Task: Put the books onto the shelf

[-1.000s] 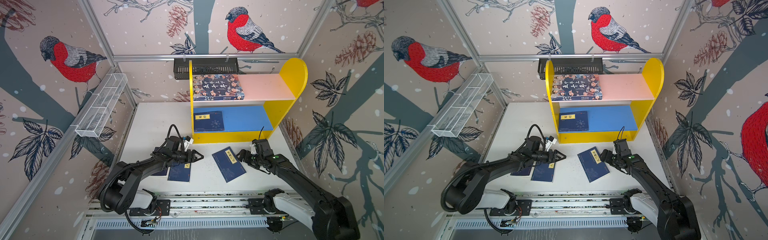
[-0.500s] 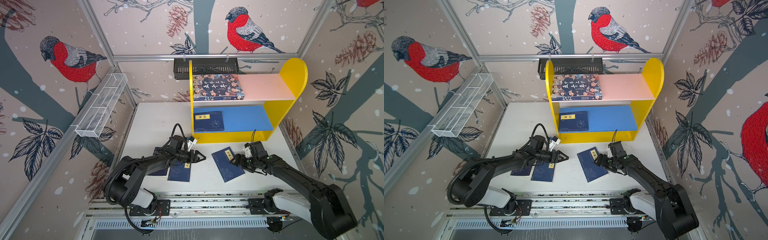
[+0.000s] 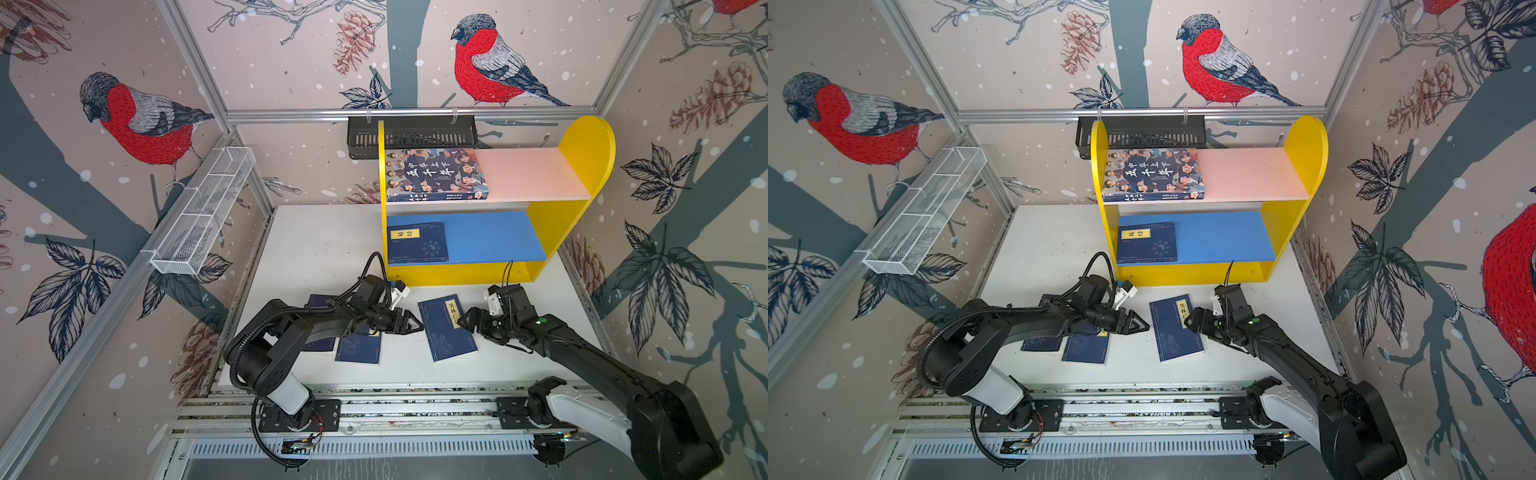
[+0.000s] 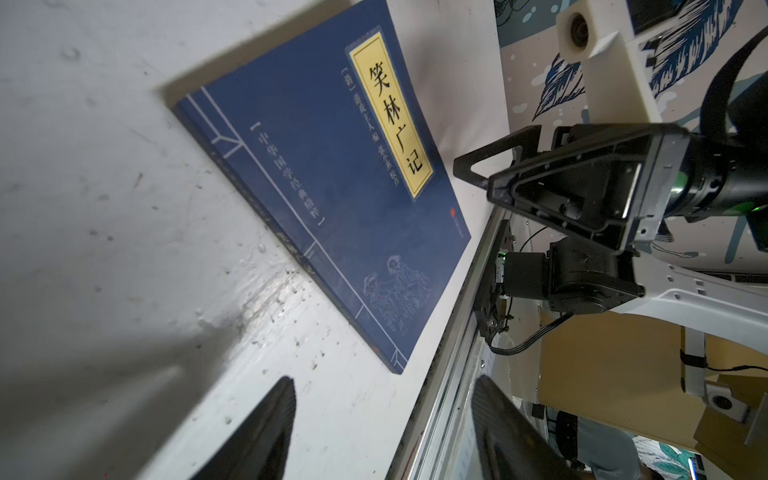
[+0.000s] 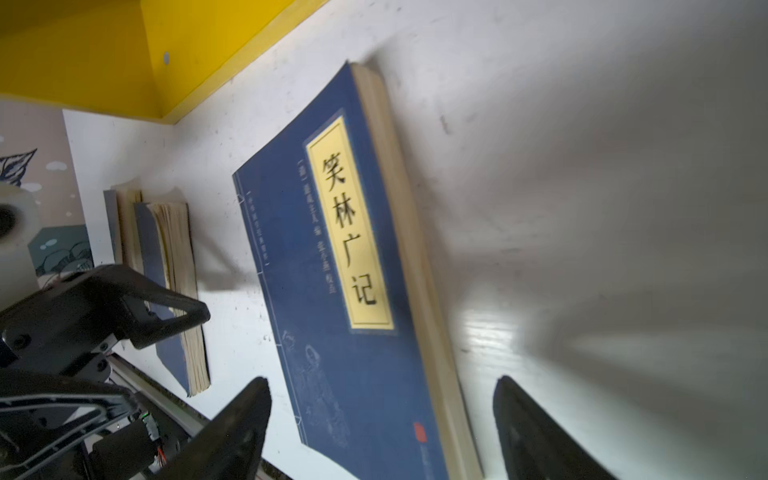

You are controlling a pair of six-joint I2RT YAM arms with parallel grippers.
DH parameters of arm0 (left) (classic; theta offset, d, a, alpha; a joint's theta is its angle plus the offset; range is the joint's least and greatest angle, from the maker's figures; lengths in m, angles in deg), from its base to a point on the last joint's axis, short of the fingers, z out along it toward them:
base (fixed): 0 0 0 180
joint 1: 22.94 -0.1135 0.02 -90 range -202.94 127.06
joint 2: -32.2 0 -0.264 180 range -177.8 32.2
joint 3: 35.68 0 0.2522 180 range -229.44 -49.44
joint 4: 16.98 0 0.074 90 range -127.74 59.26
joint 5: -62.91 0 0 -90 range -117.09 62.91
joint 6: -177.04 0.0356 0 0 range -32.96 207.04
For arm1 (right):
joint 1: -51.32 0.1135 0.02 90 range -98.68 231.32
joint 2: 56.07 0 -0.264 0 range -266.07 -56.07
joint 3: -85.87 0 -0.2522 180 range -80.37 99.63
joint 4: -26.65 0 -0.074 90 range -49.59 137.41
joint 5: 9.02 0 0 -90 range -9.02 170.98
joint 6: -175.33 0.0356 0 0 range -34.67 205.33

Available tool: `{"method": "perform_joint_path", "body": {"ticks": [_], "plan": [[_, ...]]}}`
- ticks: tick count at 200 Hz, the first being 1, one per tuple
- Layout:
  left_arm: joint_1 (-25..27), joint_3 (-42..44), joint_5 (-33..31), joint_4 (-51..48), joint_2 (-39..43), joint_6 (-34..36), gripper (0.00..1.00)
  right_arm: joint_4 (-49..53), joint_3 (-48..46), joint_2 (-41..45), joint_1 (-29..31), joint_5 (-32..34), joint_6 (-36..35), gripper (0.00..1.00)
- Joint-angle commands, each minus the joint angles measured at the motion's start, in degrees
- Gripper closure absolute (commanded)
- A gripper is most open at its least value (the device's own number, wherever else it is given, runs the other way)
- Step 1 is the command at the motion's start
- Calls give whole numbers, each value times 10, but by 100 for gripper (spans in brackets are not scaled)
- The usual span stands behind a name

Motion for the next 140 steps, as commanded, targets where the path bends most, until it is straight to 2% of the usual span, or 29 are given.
{"method": "perform_joint_path", "body": {"ticks": [1,77,140], "plan": [[3,4,-1,35,-8,-12,32,-24,-5,-5,-14,-28,-22,15],[11,6,3,51,-28,-23,31,-62,1,-76,-15,-86,-65,17],[12,7,2,56,-42,-34,30,-87,2,-72,56,-121,-43,18]]}}
